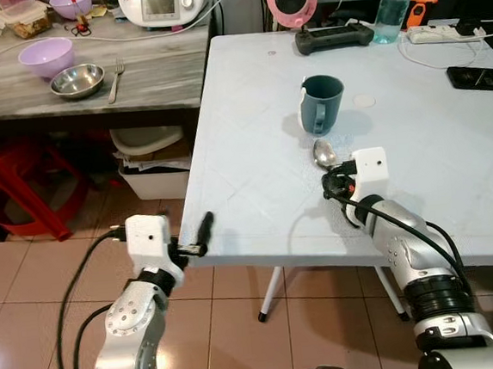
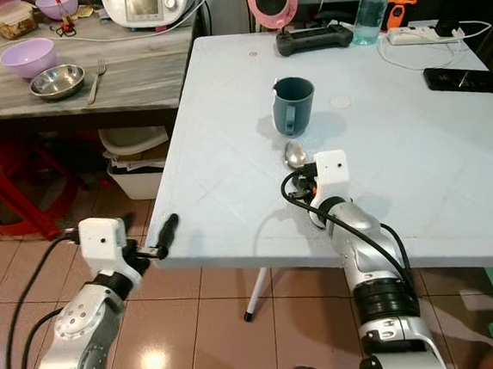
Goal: Setting the table
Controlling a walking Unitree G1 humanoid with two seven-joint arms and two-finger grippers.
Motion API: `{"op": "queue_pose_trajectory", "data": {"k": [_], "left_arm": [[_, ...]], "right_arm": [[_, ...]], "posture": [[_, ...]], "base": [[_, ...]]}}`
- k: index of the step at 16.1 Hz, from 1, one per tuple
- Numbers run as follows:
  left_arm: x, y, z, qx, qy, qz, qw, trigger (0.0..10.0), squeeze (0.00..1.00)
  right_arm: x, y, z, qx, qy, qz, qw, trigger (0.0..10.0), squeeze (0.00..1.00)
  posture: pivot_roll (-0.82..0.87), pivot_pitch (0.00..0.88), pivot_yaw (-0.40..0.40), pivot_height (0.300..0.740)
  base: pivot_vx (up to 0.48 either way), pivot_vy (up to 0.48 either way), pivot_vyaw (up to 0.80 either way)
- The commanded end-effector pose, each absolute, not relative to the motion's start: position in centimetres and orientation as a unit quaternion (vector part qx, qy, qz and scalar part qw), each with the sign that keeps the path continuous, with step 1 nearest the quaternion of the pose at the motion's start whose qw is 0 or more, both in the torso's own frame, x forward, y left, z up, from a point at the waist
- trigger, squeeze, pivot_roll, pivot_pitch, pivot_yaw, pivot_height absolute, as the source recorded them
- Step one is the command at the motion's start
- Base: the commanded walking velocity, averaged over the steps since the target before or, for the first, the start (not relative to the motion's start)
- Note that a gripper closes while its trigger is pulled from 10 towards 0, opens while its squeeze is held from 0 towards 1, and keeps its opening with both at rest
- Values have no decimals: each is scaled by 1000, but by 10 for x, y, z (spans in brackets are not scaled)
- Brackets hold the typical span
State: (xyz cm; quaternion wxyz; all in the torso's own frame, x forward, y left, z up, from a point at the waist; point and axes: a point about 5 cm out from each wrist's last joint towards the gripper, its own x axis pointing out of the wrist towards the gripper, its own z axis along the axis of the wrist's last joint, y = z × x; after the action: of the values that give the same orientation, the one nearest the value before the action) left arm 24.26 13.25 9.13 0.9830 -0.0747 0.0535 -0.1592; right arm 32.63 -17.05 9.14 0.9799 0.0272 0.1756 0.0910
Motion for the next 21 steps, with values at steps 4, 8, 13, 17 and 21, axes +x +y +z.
{"op": "queue_pose_trajectory", "data": {"k": [4,8,13,17,21], "left_arm": [[242,124,96,-84,43,-208,974,10000,0],[243,128,88,-68,64,-181,979,10000,0],[245,132,88,-45,51,-156,985,10000,0],[250,133,92,-41,38,-147,988,10000,0],[255,132,93,-43,32,-139,989,10000,0]], "right_arm": [[300,-157,50,91,277,77,954,0,0],[298,-145,68,95,239,70,964,0,0],[291,-132,108,89,125,80,985,0,0],[287,-140,113,89,97,53,990,0,0],[291,-145,119,79,78,46,993,0,0]], "posture": [[21,67,47,740],[15,67,48,740],[4,62,42,740],[-3,50,44,740],[-4,43,42,740]], "base": [[0,0,0],[0,0,0],[0,463,0],[0,473,0],[0,448,0]]}}
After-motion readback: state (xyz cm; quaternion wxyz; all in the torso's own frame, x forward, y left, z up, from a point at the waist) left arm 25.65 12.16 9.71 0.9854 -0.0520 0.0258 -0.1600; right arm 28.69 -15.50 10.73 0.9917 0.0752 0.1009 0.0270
